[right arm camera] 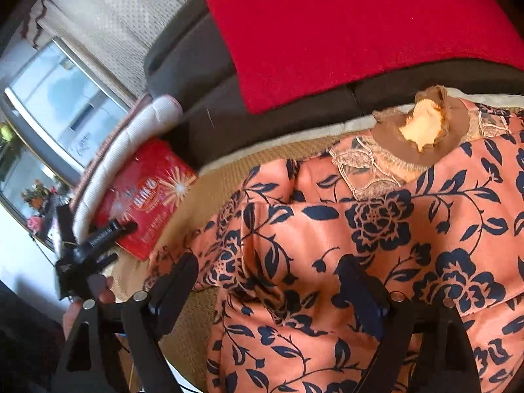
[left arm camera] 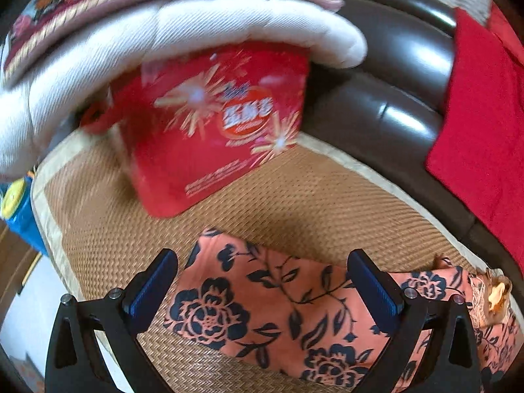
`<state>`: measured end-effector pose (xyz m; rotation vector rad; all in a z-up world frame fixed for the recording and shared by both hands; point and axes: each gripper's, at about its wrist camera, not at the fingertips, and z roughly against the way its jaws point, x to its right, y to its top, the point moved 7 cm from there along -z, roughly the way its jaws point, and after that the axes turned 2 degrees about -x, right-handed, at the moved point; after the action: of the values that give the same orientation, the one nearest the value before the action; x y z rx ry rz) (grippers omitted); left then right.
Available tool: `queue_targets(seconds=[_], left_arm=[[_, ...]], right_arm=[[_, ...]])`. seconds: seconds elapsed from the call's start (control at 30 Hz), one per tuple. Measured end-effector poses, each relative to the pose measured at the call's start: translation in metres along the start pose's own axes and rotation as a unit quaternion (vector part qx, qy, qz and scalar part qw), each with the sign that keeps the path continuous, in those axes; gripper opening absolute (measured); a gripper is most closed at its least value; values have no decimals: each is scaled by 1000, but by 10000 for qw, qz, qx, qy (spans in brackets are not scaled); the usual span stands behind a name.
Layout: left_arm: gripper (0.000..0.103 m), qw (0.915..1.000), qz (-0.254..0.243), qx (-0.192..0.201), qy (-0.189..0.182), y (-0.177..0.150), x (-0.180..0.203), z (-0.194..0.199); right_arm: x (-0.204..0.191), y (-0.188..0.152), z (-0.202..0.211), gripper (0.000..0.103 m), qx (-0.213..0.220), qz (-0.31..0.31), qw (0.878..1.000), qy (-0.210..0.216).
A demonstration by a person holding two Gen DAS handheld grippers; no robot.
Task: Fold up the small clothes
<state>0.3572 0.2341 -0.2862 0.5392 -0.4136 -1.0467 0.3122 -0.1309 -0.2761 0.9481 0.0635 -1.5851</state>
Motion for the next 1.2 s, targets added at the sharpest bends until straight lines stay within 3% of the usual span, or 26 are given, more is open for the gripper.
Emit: queue_targets(seconds=[0.07,0.17,0.3,0.37,0.5,0.57,0.67,0.8,1.0,1.13,1.2], left_arm=[[103,9998,66,-162,131,-5,-8,-7],[103,9987,284,-423,76,-20,-23,-9],[103,9976,494,-483,-86,-33,-35,1],[103,9977,508,-438,-56,-42,-40,11],[103,9935,713,-808,-360,-65,-47,12],[99,9912,843,-954,-361,-75,-55,9],[87,9864,1080,-1172,-410,-83,-63,4],[86,9786,1491,-1363,-395,-91,-76,-11],[86,9684,1925,-1457,-628,-90,-82,-33],[86,9714,1879,-1305,-633,-79,-72,-39],[79,9723,1854,-1252,-676,-73,-67,-41]], right_arm=[[1,0,-4,90,-97,-8,10000,11],[5,2,-2,85,-80,69,9995,-306],[17,-7,-22,50,-292,7,9988,-384],[24,-14,-35,43,-549,95,9967,-596],[27,-26,-48,42,-880,99,9944,-575],[16,-24,-40,42,-870,170,9959,-160],[7,-16,-20,43,-664,243,9974,147],[21,-6,0,48,-364,134,9992,8],[37,2,13,48,-219,-137,9997,47],[34,8,18,48,-137,-137,9998,99],[33,7,17,48,-154,-136,9997,118]])
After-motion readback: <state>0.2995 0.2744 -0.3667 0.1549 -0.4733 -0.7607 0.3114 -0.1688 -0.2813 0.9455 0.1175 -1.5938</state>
